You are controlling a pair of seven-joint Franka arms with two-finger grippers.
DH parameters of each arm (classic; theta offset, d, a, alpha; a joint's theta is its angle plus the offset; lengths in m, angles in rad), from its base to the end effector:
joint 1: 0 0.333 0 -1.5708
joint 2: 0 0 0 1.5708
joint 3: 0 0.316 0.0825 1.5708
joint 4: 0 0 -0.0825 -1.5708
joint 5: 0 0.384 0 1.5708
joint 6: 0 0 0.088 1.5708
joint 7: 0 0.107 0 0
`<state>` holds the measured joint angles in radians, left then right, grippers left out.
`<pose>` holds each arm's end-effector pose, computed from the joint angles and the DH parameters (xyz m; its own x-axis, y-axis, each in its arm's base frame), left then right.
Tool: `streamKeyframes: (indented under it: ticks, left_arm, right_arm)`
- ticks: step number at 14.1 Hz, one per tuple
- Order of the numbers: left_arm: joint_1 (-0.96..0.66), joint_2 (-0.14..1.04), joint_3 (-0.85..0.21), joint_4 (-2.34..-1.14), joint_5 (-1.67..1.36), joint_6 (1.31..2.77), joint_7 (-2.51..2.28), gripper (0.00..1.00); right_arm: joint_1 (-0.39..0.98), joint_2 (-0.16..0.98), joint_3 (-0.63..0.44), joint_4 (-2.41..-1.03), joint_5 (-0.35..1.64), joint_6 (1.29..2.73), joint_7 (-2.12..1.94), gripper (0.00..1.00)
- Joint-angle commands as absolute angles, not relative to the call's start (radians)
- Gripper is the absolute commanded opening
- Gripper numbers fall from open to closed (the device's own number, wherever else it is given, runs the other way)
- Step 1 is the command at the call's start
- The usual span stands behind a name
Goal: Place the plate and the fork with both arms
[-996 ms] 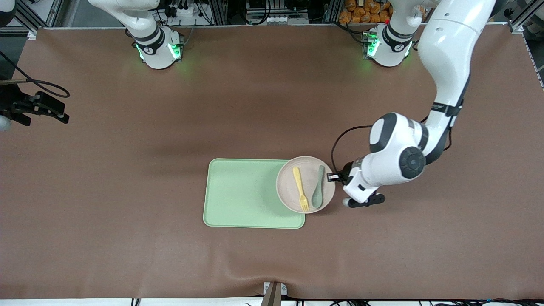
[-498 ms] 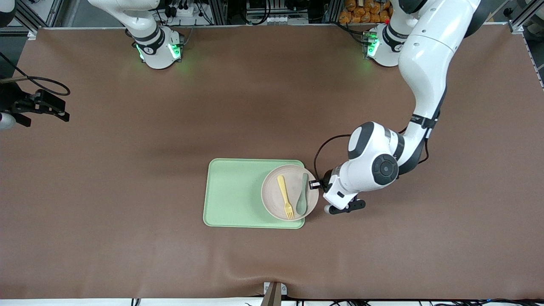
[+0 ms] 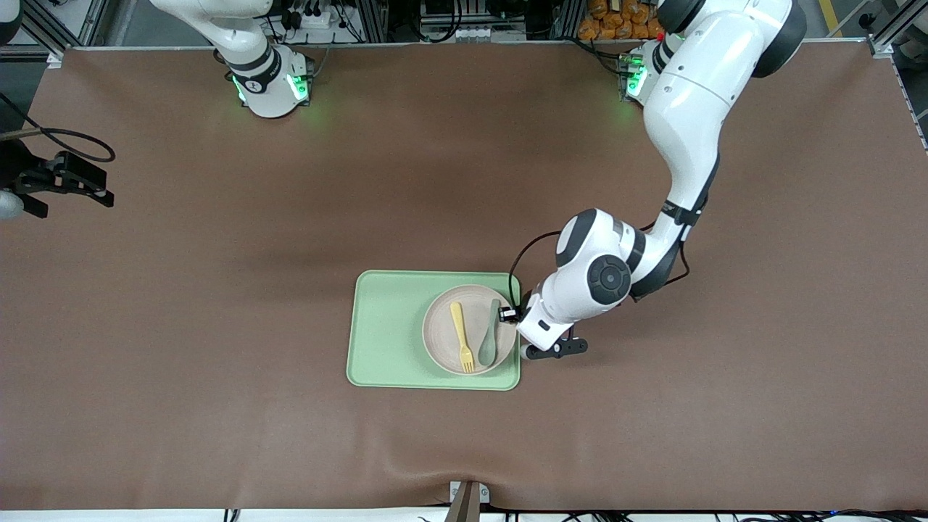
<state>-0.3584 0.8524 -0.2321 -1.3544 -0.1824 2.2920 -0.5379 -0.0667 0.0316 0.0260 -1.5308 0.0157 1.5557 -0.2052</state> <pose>0.6415 -0.3865 0.2307 0.9860 0.1309 -0.1036 0.1568 -0.9392 0.3055 0.5626 -0.0215 0.6244 0.9865 0.1640 -0.0032 0.1639 -0.9863 -0.0175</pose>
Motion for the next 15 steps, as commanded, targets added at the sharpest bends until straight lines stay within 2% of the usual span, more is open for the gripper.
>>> streamKeyframes:
  ticks: [1,6,7,8,9,10,15]
  left_arm:
    - [-0.365,0.883,-0.222,-1.313,-0.166,2.290,-0.548,0.00]
    - [-0.365,0.897,-0.224,-1.319,-0.167,2.290,-0.545,0.01]
    - [-0.365,0.899,-0.224,-1.322,-0.167,2.290,-0.548,0.19]
    - [-0.365,0.897,-0.224,-1.324,-0.169,2.290,-0.554,0.31]
    - [-0.365,0.897,-0.224,-1.324,-0.169,2.290,-0.555,0.63]
    - [-0.365,0.893,-0.224,-1.324,-0.163,2.290,-0.546,1.00]
    - [-0.344,0.796,-0.221,-1.325,-0.140,2.235,-0.557,1.00]
  right_arm:
    - [-0.089,0.026,0.041,-1.522,0.015,1.543,-0.218,1.00]
    - [-0.086,0.025,0.043,-1.516,0.028,1.516,-0.218,1.00]
    - [-0.081,0.025,0.046,-1.514,0.018,1.516,-0.219,1.00]
    - [-0.080,0.026,0.048,-1.514,0.018,1.514,-0.219,1.00]
    - [-0.077,0.026,0.048,-1.514,0.018,1.514,-0.225,1.00]
    - [-0.078,0.029,0.049,-1.514,0.023,1.514,-0.219,1.00]
    - [-0.048,0.034,0.049,-1.506,0.070,1.517,-0.109,1.00]
